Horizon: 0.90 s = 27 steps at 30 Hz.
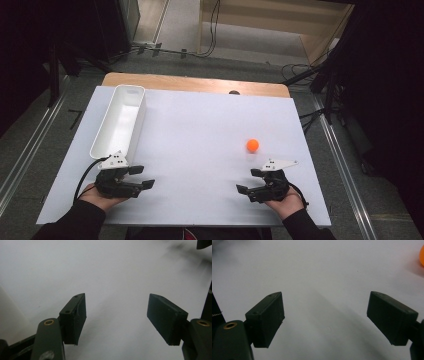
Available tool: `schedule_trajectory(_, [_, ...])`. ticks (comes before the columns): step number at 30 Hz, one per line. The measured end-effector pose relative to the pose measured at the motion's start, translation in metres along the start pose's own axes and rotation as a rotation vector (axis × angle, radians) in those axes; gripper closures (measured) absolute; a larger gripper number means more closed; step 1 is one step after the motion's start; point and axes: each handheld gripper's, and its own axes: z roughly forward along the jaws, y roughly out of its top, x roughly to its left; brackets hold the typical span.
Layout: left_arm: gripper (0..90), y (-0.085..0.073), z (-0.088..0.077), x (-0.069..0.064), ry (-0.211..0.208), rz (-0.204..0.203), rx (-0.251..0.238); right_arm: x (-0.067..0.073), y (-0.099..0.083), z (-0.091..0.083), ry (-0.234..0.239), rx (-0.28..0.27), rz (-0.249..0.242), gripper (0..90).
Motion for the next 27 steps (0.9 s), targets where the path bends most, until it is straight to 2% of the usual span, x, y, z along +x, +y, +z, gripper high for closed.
schedule_trajectory(17, [32.2,0.001,0.0016,0.0001,-0.003,0.002,0.017,0.0012,-0.0011,0.001,0.007,0.017,-0.016,13.0])
schedule_trajectory(22, [32.0,0.001,0.0016,0.0002,-0.001,-0.01,0.02,-0.0011,-0.001,-0.0005,0.005,0.014,-0.001,13.0])
schedule_trajectory(27, [32.0,0.001,0.0018,0.0003,0.012,0.001,0.021,-0.0019,-0.0016,0.0001,0.022,0.016,0.009,13.0])
